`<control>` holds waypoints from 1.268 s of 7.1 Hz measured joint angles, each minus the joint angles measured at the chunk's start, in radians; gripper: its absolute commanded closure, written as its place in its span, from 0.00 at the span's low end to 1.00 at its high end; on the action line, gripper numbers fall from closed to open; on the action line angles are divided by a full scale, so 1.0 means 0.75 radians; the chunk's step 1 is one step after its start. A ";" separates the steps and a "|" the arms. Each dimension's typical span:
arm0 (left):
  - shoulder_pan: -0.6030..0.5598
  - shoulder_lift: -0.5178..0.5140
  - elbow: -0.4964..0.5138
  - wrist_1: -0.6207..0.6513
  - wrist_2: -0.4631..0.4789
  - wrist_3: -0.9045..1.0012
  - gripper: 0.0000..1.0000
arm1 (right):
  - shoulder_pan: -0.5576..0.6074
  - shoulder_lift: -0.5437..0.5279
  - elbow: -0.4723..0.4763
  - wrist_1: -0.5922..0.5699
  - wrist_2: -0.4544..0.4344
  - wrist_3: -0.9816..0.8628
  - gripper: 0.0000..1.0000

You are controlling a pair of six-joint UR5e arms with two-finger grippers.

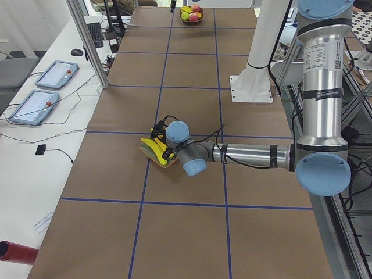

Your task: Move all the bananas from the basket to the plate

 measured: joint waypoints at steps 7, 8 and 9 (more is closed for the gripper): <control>-0.365 -0.194 -0.125 1.136 0.143 0.891 0.00 | 0.156 -0.076 -0.173 -0.007 0.141 -0.230 0.00; -0.412 -0.219 -0.124 1.362 0.138 0.944 0.00 | 0.160 -0.094 -0.170 -0.012 0.142 -0.233 0.00; -0.441 -0.220 -0.124 1.505 0.134 0.965 0.00 | 0.162 -0.115 -0.167 -0.020 0.142 -0.248 0.00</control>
